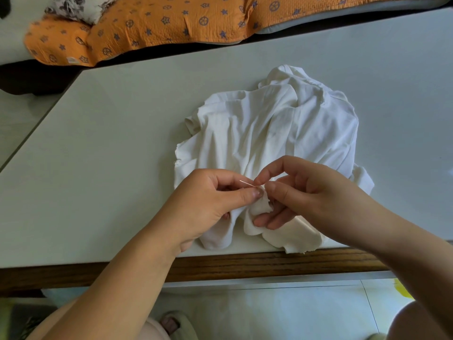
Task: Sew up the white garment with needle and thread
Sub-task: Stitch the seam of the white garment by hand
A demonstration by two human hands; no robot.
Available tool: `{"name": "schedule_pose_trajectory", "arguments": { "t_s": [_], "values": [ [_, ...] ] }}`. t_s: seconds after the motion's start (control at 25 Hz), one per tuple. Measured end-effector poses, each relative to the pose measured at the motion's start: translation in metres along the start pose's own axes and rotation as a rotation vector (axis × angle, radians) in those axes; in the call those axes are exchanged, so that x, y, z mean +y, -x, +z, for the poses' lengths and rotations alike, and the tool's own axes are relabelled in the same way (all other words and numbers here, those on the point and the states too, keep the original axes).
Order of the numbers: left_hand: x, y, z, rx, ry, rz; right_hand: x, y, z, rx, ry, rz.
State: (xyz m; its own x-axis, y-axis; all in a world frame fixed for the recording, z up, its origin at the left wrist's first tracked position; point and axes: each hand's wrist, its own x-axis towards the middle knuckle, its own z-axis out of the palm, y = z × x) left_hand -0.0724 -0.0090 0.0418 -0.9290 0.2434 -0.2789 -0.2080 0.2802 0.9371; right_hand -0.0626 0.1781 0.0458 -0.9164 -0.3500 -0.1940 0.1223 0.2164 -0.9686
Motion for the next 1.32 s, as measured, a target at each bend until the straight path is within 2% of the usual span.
{"name": "schedule_pose_trajectory", "arguments": {
  "t_s": [0.16,0.44,0.52,0.6,0.64,0.72,0.84,0.92,1.04,1.32],
  "values": [
    [0.001,-0.001,0.001,0.010,-0.027,-0.005,0.003,0.000,0.004,0.026,0.107,-0.057],
    [0.001,0.001,0.004,0.037,-0.135,0.008,0.003,0.000,0.008,0.062,0.163,-0.044],
    [0.001,0.001,0.004,0.045,-0.154,0.008,0.003,0.001,0.011,0.066,0.278,-0.062],
    [0.000,0.001,0.005,0.063,-0.151,0.010,0.003,-0.002,0.011,0.160,0.399,-0.101],
    [0.000,0.001,0.005,0.078,-0.155,0.011,0.003,-0.004,0.009,0.239,0.376,-0.113],
    [-0.001,0.000,0.004,0.101,-0.170,0.000,0.000,-0.009,0.000,0.342,0.096,-0.085],
    [-0.001,-0.001,0.003,0.090,-0.150,-0.029,-0.006,-0.012,-0.016,0.315,-0.489,0.021],
    [-0.001,-0.002,0.002,0.083,-0.130,-0.037,-0.006,-0.014,-0.023,0.284,-0.695,0.081],
    [-0.002,-0.003,0.001,0.080,-0.102,-0.048,-0.003,-0.019,-0.028,0.276,-0.828,0.111],
    [-0.002,-0.002,-0.005,0.097,-0.058,-0.055,0.000,-0.022,-0.039,0.500,-0.849,-0.062]
  ]
}}
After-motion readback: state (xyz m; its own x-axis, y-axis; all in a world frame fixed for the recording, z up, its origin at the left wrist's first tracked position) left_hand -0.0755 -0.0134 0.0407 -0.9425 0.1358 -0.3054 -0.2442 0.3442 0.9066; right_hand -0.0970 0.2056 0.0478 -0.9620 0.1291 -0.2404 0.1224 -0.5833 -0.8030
